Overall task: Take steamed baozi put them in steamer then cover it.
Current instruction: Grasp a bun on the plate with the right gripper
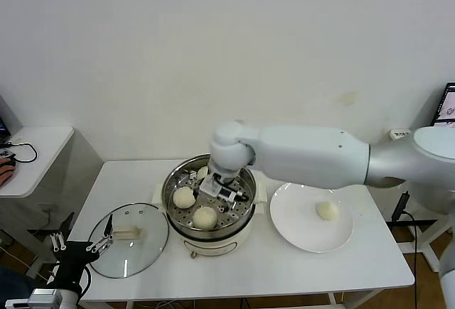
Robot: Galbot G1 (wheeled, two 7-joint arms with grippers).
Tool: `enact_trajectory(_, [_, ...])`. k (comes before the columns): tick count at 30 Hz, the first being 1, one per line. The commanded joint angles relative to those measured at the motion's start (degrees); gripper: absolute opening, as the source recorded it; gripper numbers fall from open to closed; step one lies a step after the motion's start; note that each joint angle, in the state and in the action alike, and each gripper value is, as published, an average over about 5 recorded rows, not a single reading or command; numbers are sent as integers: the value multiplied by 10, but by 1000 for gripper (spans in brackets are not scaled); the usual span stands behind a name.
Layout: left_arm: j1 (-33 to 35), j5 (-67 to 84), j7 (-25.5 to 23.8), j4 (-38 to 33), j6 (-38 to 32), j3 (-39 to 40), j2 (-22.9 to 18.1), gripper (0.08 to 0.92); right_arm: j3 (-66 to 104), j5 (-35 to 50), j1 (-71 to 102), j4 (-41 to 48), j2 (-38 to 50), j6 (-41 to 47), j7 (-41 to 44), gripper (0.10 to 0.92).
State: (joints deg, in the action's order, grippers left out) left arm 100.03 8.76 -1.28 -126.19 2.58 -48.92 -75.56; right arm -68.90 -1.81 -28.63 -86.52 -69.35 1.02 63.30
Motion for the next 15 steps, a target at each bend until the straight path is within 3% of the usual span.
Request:
enact_trajectory(1, [-1, 0, 0, 2, 0, 0, 2, 823, 66, 4, -21, 10, 69, 71, -8, 823])
enact_trajectory(8, [1, 0, 0, -4, 0, 7, 7, 823, 74, 111, -39, -25, 200, 196, -15, 823])
enact_trajectory(15, [-2, -2, 0, -9, 2, 20, 13, 823, 112, 101, 37, -27, 338, 219, -20, 823])
